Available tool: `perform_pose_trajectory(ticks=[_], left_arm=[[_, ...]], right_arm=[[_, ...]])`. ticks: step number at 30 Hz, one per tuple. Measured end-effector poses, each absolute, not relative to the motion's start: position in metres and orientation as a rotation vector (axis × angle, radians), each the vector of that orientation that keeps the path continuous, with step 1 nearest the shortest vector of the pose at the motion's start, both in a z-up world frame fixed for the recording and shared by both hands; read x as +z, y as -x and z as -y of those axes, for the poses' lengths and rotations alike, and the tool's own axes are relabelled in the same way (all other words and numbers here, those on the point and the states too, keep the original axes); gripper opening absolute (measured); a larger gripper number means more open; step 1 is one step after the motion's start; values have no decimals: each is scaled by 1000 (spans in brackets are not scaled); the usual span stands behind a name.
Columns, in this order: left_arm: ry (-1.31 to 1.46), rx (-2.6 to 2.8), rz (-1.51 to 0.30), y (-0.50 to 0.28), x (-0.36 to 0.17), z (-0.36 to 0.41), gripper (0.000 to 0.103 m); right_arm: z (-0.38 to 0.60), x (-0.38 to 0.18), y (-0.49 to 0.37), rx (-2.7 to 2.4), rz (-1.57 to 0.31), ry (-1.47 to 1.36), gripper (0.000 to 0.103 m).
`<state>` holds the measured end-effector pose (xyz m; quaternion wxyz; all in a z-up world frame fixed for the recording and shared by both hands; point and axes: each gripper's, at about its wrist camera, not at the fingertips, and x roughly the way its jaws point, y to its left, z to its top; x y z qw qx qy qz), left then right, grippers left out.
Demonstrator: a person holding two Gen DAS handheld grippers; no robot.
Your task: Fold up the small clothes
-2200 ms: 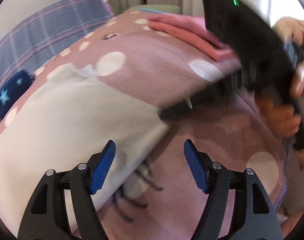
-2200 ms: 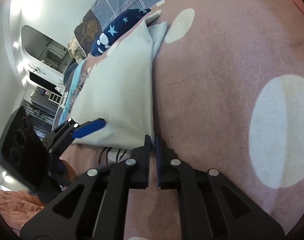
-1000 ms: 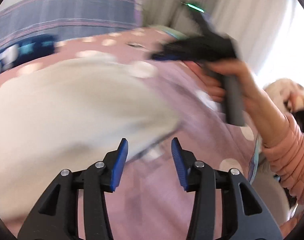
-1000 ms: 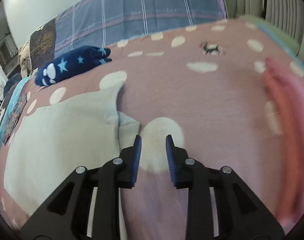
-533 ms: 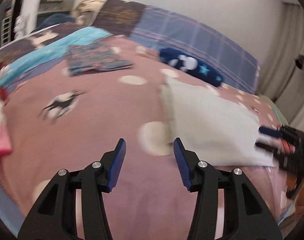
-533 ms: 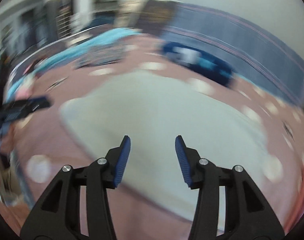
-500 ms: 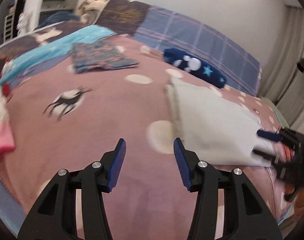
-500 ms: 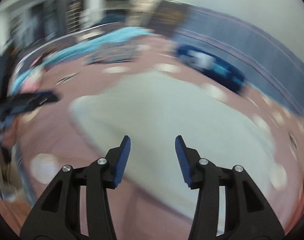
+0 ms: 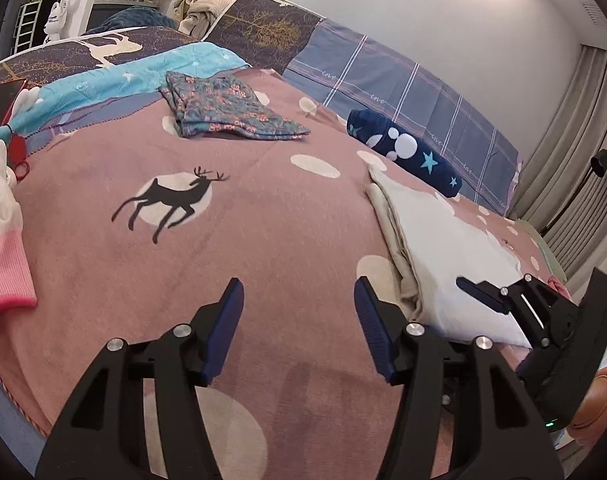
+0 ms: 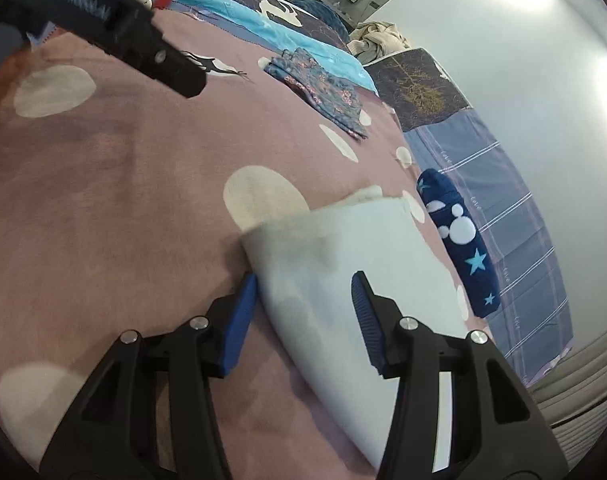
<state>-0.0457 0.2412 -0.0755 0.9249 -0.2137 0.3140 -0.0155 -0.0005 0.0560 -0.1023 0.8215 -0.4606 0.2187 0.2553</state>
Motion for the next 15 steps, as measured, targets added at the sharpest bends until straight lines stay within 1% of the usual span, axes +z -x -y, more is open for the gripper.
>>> perform_pose_trajectory(ticks=[1,3,5,8,10,13,15], left_arm=[[439,-33,-644,45,-76,-242,58],[443,-39,-650,43,-78,-245,58],[445,-51,-660,39,-79,-245,58],[436,-114,-665,23,-72,-242,58],[435,-206,-691,0,-62,-236,58],[404,-323,-751,-49,-51,-224,58],[417,-398,-830,-86,-55,-215,58]], right_arm=[[-60,-105,-1,527,-438,993,49],[-67,-111,-3,500,-399,1012,40],[-72,-116,-12,485,-398,1021,8],[-68,-108,-13,523,-414,950,6],[-61,-96,-11,556,-413,877,6],[-55,-91,-21,576,-460,822,6],[-54,-90,-24,581,-485,786,6]])
